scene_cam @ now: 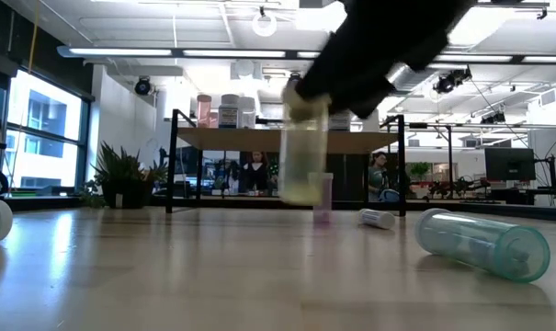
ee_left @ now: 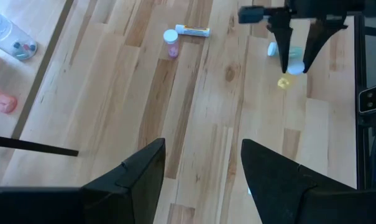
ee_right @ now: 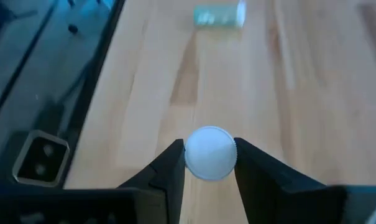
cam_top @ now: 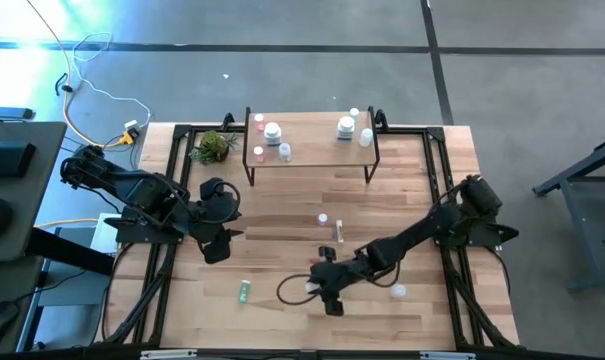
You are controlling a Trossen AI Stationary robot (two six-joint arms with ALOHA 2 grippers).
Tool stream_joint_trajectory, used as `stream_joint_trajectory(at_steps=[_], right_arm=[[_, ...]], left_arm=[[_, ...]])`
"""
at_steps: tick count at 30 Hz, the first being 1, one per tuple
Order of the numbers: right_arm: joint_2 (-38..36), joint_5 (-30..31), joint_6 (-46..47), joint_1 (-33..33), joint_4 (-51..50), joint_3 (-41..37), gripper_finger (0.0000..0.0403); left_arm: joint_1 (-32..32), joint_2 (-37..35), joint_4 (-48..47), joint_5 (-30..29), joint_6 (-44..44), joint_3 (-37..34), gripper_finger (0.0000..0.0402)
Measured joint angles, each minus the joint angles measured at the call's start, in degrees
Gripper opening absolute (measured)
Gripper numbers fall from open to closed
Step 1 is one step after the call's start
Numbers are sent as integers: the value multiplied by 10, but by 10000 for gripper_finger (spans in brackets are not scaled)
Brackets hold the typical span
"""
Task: Pick and place medicine bottles onto shelf by color
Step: Put the yellow pill bottle on the shelf
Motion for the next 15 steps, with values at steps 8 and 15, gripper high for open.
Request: stream_joint_trajectory(at_steps=[8, 15], right_arm=[[-78, 9, 0, -54, -25, 0, 111], [-161, 18, -16, -119, -61, 0, 110]], left_arm=[[0, 0, 0, -5, 0, 0, 202], [0, 0, 0, -13, -1, 0, 202]])
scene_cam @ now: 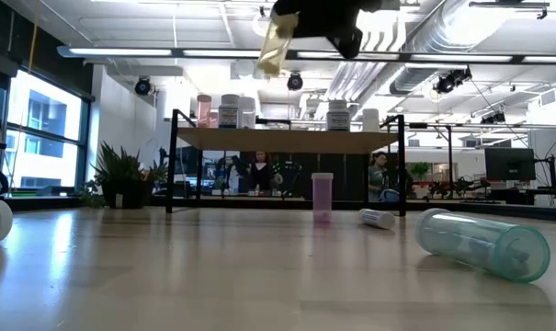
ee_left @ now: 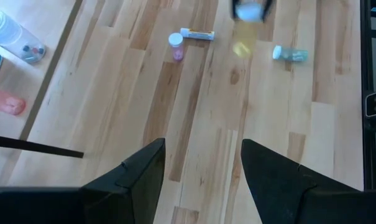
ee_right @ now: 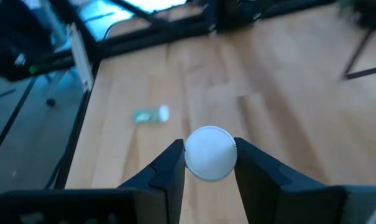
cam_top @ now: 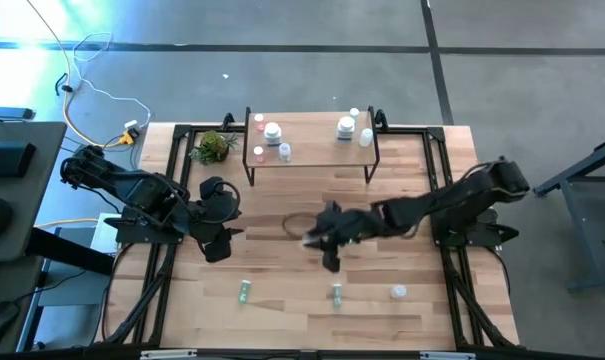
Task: Pick and place medicine bottles onto shelf by color
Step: Put the yellow pill bottle on the shelf
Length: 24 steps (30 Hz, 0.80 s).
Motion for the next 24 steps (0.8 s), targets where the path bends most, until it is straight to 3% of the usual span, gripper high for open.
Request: stream_joint_trajectory(at_steps=[17, 24], right_arm=[[-186, 0, -116, -200, -119, 2, 110], [-188, 1, -168, -290, -246, 84, 110]], left_arm=[[0, 0, 1, -19, -73, 0, 202], [1, 0, 2, -36, -76, 0, 202]])
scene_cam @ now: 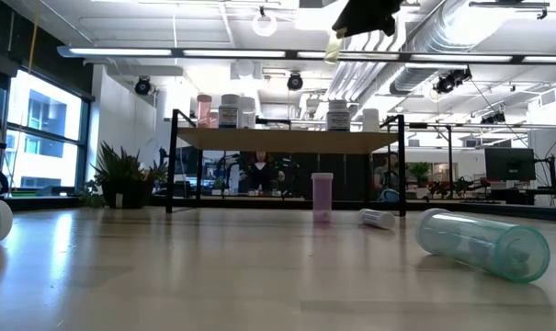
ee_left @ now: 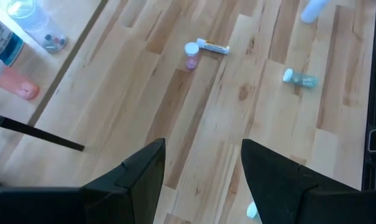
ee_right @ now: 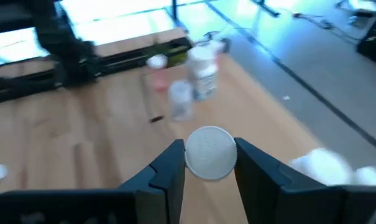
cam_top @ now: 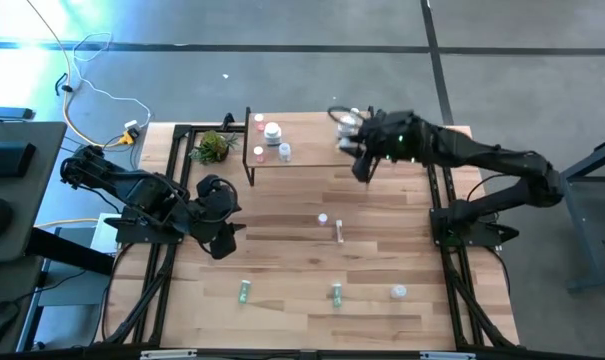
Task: Pick and place medicine bottles onto shelf by color
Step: Put the yellow pill bottle on the shelf
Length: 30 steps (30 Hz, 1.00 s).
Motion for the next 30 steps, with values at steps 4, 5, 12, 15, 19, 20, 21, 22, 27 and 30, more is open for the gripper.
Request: stream_joint_trajectory(at_steps=[4, 5, 12, 15, 19, 20, 21, 22, 27, 30], right_arm=[[1, -8, -11, -39, -27, 27, 110], [1, -11, -10, -47, -32, 29, 110], [21, -31, 4, -86, -97, 29, 110], [39, -49, 20, -92, -96, 29, 110], [70, -60, 34, -95, -96, 29, 110], [78, -62, 38, -95, -96, 29, 110], [86, -63, 39, -95, -95, 29, 110], [95, -64, 40, -95, -96, 29, 110], [127, -81, 44, -95, -92, 28, 110], [139, -81, 44, -95, -91, 28, 110]], left_arm=[[8, 0, 0, -1, 0, 0, 202], [10, 0, 0, -1, 0, 0, 202], [36, 0, 0, -1, 14, 0, 202], [48, 0, 0, -1, 31, 0, 202], [65, 0, 0, 0, 44, 0, 202], [69, 0, 0, 2, 49, 0, 202], [73, 0, 0, 3, 51, 0, 202], [77, 0, 0, 4, 52, 0, 202], [89, 0, 0, 6, 56, 0, 202], [91, 0, 0, 6, 67, 0, 202]])
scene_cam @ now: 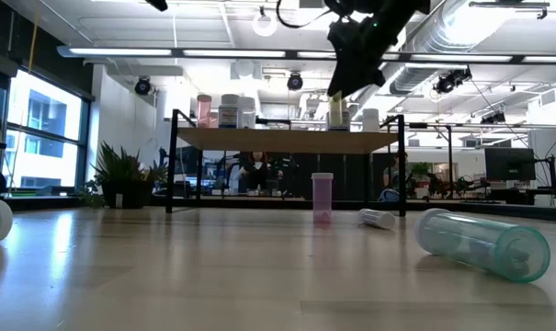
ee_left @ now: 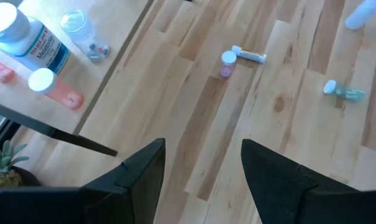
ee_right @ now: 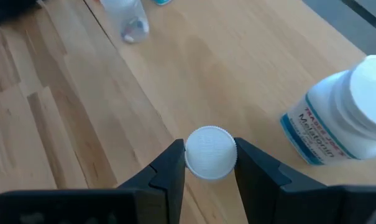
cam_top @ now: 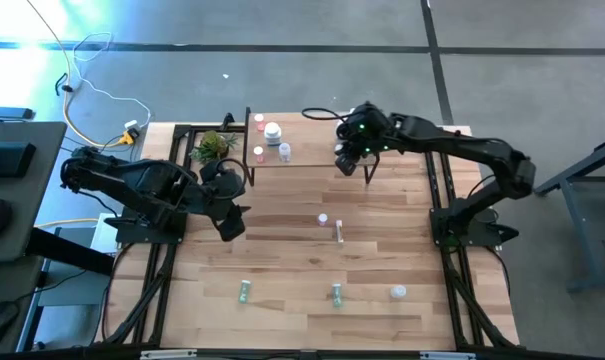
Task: Pick and place medicine bottles onto shelf by color
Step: Put the yellow pill bottle on the shelf
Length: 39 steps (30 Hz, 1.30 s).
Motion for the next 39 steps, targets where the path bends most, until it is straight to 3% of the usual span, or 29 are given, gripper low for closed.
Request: stream_joint_trajectory(at_steps=[28, 39], right_arm=[[11, 15, 11, -24, -34, 0, 112], [12, 17, 21, -24, -37, 0, 181]], left_arm=[[0, 0, 0, 6, 20, 0, 202], [0, 0, 0, 35, 20, 0, 202]])
